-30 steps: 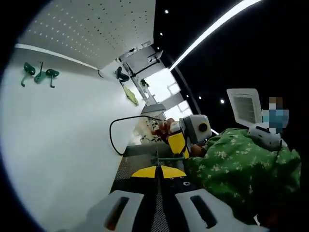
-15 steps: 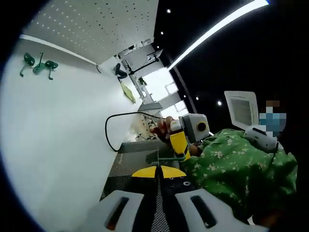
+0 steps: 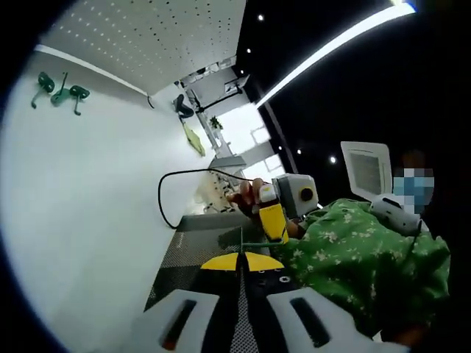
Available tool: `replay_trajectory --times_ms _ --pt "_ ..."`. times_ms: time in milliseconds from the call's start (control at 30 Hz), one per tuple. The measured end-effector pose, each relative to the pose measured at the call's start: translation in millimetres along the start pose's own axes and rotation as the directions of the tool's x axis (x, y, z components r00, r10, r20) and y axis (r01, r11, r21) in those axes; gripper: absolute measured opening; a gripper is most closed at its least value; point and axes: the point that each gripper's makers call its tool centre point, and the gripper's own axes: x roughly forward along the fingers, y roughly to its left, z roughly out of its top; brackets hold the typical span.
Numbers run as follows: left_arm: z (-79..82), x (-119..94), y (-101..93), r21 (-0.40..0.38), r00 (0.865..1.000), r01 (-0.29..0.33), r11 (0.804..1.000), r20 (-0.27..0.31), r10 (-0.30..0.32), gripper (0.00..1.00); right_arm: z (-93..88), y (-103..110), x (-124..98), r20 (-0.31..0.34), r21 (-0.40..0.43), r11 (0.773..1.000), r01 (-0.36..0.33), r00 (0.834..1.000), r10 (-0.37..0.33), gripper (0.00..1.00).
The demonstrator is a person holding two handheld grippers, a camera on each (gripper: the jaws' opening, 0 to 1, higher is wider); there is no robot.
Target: Insert the hook assembly into the mounting plate slot until the hook locks in place.
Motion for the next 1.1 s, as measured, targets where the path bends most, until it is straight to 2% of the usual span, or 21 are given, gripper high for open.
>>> replay_trajectory --times_ms 267,367,433,633,967,1100 --pt "0.2 0.0 -0.5 -0.005 1.000 0.005 1.000 0.001 -0.005 0.01 -1.1 1.3 -0.5 -0.006 0.035 0.999 -0.014 1.000 0.014 0.00" --pt "1.5 -0.8 0.7 -0.006 1.000 0.003 1.000 0.008 -0.003 0.01 1.8 3.2 -0.2 0.012 0.065 0.998 -0.020 1.000 0.019 0.10" --pt "1.2 -0.8 0.8 -0.008 1.000 0.004 1.000 0.005 -0.004 0.01 3.2 2.3 0.6 0.014 0.038 0.999 -0.016 1.000 0.016 0.06" --pt "0.3 1.0 1.8 -0.010 1.000 0.003 1.000 -0.001 -0.003 0.01 3.8 0.3 1.8 0.018 0.027 1.000 -0.011 1.000 0.010 0.03" --pt "0.3 0.8 1.8 -0.028 1.000 0.019 0.999 0.005 -0.019 0.01 2.1 -0.1 1.4 0.016 0.029 1.000 -0.009 1.000 0.009 0.02" --pt "2.5 1.1 3.3 0.016 1.000 0.009 1.000 0.022 -0.010 0.02 1.1 -3.2 0.7 0.012 0.041 0.999 -0.002 1.000 0.001 0.02"
